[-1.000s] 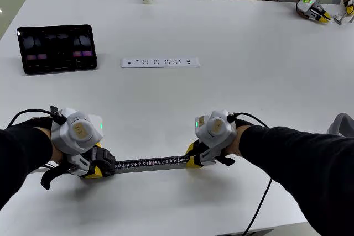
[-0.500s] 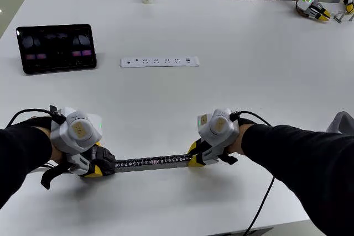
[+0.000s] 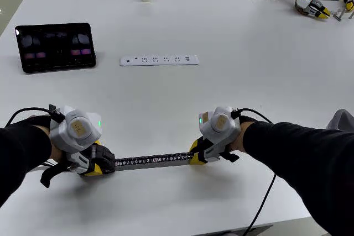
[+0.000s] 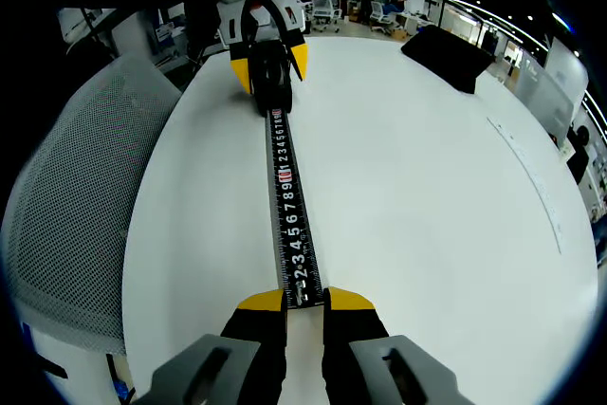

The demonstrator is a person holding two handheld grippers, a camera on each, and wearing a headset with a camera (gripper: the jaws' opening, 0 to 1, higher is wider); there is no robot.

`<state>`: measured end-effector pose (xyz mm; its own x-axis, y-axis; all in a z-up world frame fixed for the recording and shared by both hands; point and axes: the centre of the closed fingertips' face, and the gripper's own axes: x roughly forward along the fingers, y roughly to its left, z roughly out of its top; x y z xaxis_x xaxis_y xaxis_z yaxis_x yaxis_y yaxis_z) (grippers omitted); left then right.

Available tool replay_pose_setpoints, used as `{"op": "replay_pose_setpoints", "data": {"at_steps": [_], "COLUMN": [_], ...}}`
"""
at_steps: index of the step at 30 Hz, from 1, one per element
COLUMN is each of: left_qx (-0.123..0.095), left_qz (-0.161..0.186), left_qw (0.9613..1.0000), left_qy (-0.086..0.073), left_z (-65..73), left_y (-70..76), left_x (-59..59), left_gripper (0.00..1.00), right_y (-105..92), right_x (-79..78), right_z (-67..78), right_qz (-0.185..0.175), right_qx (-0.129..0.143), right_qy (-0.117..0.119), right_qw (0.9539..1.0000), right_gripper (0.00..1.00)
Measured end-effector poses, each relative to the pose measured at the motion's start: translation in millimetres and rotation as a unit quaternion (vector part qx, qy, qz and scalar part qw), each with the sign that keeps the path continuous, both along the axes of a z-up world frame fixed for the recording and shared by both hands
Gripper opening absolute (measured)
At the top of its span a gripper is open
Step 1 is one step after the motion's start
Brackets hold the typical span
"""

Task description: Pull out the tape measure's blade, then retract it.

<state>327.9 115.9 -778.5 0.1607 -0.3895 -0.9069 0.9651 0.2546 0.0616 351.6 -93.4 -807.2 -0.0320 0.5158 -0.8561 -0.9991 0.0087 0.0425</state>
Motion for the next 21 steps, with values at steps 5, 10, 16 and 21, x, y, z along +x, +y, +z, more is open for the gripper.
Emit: {"op": "replay_pose_setpoints", "data": {"at_steps": [5,10,16,21], "left_qx": [0.000,0.000,0.001,0.001], "left_qz": [0.001,0.001,0.000,0.000], "left_qw": [1.0000,1.0000,1.0000,1.0000], "left_qy": [0.000,-0.001,-0.001,-0.001], "left_z": [0.0,-0.1,-0.1,0.1], "left_y": [0.2,0.3,0.2,0.1], "left_x": [0.0,-0.4,-0.6,-0.7], "left_gripper": [0.33,0.33,0.33,0.33], "right_y": [-3.2,-5.3,-8.2,-9.8], "right_x": [0.5,1.2,1.4,1.6], "right_z": [0.3,0.3,0.6,1.1], "right_qz": [0.000,-0.002,-0.004,-0.006], "right_qx": [-0.001,-0.002,-0.001,-0.001], "right_qy": [-0.002,-0.001,-0.001,-0.001], "right_qw": [1.0000,1.0000,1.0000,1.0000], "right_gripper": [0.10,0.10,0.10,0.10]}}
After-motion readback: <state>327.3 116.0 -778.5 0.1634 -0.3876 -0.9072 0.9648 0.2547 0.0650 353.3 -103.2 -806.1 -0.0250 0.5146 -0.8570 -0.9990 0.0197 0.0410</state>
